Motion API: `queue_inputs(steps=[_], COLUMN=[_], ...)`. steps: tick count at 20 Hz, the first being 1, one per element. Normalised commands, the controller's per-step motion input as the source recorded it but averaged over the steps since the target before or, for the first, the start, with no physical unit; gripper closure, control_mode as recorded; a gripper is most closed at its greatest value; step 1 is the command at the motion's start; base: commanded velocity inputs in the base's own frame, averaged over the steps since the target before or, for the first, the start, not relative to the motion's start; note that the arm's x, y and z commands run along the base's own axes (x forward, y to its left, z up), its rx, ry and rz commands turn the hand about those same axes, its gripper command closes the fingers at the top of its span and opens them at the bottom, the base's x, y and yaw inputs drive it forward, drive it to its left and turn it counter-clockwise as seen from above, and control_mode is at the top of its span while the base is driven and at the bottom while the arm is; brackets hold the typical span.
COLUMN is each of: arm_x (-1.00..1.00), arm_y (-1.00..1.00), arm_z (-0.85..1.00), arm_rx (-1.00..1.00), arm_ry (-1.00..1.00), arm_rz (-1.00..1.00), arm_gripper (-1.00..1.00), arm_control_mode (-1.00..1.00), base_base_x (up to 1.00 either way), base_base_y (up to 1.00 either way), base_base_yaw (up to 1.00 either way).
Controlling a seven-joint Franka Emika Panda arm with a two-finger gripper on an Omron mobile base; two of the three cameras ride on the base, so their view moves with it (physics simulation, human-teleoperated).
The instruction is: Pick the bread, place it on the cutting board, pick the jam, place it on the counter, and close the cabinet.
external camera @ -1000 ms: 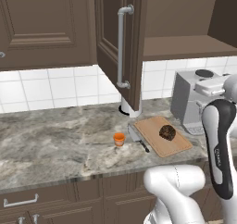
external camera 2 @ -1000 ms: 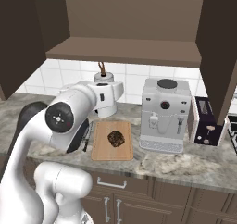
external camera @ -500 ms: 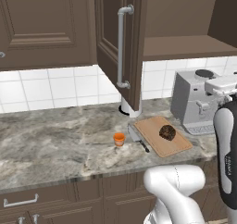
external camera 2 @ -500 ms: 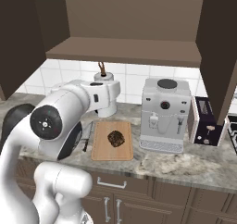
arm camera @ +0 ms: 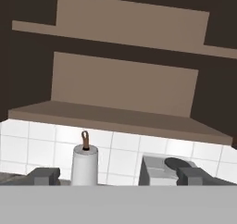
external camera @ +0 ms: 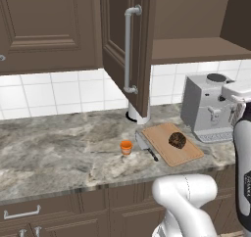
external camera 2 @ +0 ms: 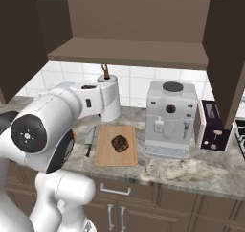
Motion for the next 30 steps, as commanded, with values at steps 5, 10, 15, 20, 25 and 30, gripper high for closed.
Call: queue_inputs(steps=[5,10,15,20,25,30], arm_x=[-0.19,-0.25,-0.23,-0.31,-0.32,-0.31], arm_y=[0.2,0.21,0.16,0.14,0.1,0.09], arm_z=[0.0,0.0,0.1,0.17,0.15,0.08], arm_rx=[0.0,0.0,0.0,0.0,0.0,0.0], arm_ry=[-0.04,-0.01,0.0,0.0,0.0,0.0], arm_rz=[0.02,0.04,0.04,0.02,0.01,0.01], arm_gripper=[-1.0,-1.0,-1.0,-1.0,-1.0,-1.0], arm_control_mode=[-1.0,-1.0,-1.0,-1.0,-1.0,-1.0], base_base_x=[0.0,0.0,0.0,0.0,0.0,0.0], base_base_y=[0.0,0.0,0.0,0.0,0.0,0.0], base_base_yaw=[0.0,0.0,0.0,0.0,0.0,0.0])
